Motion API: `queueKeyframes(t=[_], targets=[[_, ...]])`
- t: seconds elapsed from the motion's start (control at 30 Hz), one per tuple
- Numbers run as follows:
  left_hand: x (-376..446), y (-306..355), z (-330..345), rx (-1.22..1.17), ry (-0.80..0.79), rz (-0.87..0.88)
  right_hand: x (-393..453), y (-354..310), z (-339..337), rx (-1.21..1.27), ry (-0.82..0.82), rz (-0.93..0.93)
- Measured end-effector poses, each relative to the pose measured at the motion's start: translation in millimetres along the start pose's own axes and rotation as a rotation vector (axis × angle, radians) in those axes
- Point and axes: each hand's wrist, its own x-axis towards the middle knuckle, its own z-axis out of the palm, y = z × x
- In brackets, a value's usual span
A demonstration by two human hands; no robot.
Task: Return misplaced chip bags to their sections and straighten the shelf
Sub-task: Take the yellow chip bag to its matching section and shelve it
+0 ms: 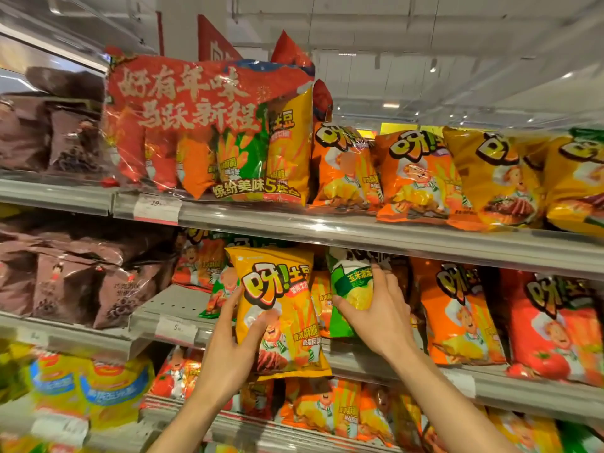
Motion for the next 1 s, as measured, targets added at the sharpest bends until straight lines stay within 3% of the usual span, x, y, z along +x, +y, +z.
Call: queueKeyframes(t=[0.33,0.7,1.0], targets=[[-11,-3,-2,0.039,0.014,0.022,-32,2,-17,-0.288,0.082,-0.227],[6,19,99,0.043,-0.069,0.160,-66,75,-89,-0.477,0.183,-0.045],[35,35,173,0.339,-0.036,0.185,-82,130,-120,-0.420,0.174,0.040]])
